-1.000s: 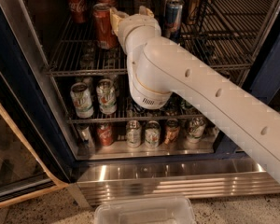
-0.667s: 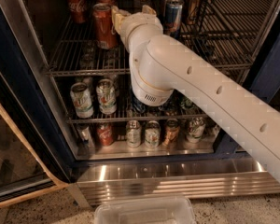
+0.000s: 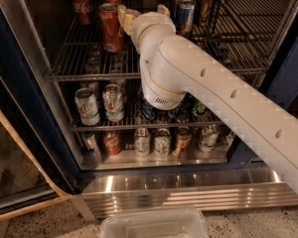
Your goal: Pick water bottle from top shelf of fridge
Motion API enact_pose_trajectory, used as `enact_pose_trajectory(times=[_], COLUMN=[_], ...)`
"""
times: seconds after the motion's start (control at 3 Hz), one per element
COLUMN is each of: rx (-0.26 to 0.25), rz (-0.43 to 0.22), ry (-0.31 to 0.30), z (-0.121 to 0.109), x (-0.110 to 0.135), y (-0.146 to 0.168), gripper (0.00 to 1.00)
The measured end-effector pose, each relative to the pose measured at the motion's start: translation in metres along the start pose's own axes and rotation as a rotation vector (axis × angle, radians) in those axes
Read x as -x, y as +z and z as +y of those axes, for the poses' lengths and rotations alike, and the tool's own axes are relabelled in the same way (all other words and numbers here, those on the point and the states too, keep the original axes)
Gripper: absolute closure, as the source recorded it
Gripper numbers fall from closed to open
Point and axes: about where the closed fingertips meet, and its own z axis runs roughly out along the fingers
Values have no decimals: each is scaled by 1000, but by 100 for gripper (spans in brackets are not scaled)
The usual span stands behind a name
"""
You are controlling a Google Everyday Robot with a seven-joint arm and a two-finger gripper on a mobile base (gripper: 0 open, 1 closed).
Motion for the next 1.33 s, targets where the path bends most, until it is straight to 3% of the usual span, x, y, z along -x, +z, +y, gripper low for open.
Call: enact_pose_trajectory(times=[0.33,1.33], rx=[0,-10], rz=[0,2], ry=[0,-2], z=[0,-5], x=[0,0], y=[0,8], gripper=[34,48])
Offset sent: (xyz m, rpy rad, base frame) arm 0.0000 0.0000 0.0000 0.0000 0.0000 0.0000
